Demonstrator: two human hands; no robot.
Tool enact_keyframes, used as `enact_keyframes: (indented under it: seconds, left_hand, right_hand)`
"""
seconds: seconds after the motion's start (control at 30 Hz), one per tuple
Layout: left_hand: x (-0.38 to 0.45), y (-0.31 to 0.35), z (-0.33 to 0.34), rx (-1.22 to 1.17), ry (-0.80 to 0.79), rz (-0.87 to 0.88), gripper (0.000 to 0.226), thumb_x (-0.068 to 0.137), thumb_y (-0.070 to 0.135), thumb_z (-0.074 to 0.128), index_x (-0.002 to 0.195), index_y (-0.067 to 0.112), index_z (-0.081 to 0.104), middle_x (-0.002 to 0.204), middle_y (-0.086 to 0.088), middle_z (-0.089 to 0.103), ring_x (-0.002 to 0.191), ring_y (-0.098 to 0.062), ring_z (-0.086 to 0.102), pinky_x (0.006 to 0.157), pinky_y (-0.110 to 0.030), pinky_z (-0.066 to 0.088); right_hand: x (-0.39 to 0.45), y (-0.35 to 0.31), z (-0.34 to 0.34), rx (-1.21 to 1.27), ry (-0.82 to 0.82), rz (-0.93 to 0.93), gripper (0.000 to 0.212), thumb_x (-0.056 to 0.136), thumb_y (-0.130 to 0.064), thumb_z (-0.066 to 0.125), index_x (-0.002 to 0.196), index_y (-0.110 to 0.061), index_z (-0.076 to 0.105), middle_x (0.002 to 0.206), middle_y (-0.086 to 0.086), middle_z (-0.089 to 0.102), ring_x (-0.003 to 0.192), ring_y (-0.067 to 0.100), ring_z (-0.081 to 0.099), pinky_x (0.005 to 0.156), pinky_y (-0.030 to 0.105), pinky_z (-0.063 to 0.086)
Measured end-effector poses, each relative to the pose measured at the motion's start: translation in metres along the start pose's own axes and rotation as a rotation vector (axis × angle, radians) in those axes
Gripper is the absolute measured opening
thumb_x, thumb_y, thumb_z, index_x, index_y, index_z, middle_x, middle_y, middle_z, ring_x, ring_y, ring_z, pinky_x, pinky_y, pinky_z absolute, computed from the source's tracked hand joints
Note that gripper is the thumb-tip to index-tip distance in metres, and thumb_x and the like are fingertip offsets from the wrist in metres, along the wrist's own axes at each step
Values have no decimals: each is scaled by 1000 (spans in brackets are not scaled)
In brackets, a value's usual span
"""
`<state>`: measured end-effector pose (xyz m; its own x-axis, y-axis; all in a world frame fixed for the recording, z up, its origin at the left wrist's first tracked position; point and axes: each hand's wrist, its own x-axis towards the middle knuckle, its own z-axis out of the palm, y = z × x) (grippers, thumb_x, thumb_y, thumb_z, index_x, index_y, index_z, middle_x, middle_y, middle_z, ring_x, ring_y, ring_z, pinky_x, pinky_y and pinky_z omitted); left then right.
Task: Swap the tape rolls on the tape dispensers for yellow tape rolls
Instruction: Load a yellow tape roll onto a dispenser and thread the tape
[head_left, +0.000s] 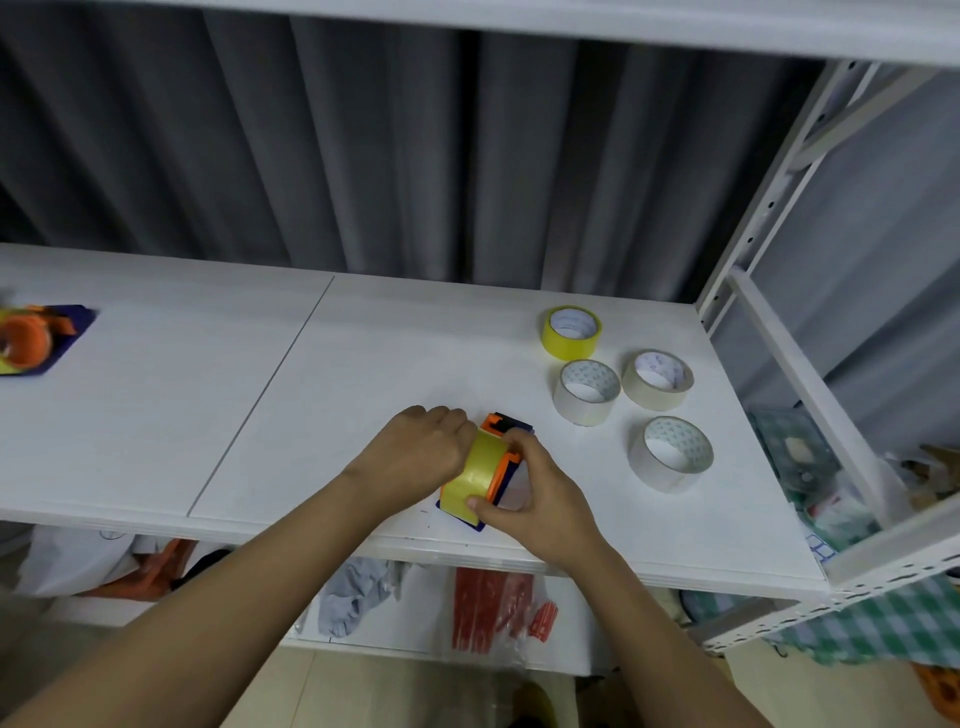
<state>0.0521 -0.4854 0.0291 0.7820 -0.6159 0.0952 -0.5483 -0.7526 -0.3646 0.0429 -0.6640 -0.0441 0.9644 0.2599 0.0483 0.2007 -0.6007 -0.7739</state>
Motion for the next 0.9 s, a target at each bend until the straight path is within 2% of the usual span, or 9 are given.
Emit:
enact_keyframes:
  seconds: [0.1,0.17,0.3,0.43,0.47,0.53,0.6,0.7,0.9]
  left_hand:
    - [-4,7,4,-224,18,-81,19,69,18,75,76,11,59,72,-3,59,64,-16,58,51,-26,43]
    - [-8,7,12,-438,-66,-208,13,94,21,47,95,9,52,95,-5,56,90,-20,52,71,-29,43]
    - [-13,4,17,-654,-56,-252,22,97,32,43,101,11,50,100,-1,49,97,-16,40,83,-30,39]
    - [-8,5,16,-577,17,-265,10,96,17,47,98,9,54,105,-4,53,99,-21,43,81,-32,41]
    - [-9,6,15,-516,87,-244,5,91,7,53,94,7,57,103,-6,56,96,-23,47,78,-34,44]
    - [-10,9,13,-410,176,-189,18,70,-5,68,84,6,62,92,-8,63,82,-25,57,63,-34,51]
    - [-11,12,16,-335,208,-147,32,51,-5,77,79,6,66,82,-8,66,71,-23,62,54,-27,52]
    - [-13,13,19,-322,224,-145,36,44,-2,82,75,6,66,76,-7,65,64,-21,62,51,-24,50]
    - [-23,15,23,-409,287,-185,39,41,-9,78,72,7,62,70,-6,60,57,-19,56,46,-20,43]
  right_hand:
    - [0,-2,0,4,17,-1,69,64,-61,71,119,-47,31,111,-23,51,94,6,55,71,23,42]
    - [0,-2,1,6,28,2,68,63,-62,69,117,-47,31,110,-24,50,92,6,54,71,25,44]
    - [1,-2,4,20,11,3,74,64,-60,71,124,-42,31,116,-23,46,98,4,52,73,19,40]
    - [6,-5,2,29,-28,-16,74,57,-67,69,114,-46,27,116,-23,38,102,1,47,73,15,38]
    - [7,-6,2,42,-45,-28,78,56,-66,72,115,-47,26,119,-22,36,104,0,46,76,15,39]
    - [9,-9,6,58,-72,-49,86,57,-59,79,124,-41,27,125,-20,35,108,1,46,80,17,42]
    - [10,-11,12,51,-46,-41,86,59,-54,80,128,-35,32,126,-16,43,107,5,51,82,23,47]
    - [12,-18,16,8,1,16,80,58,-62,75,122,-31,38,117,-12,52,100,11,56,79,34,51]
    - [15,-27,16,-30,-4,67,74,58,-64,74,112,-28,39,106,-13,53,91,15,57,74,33,48]
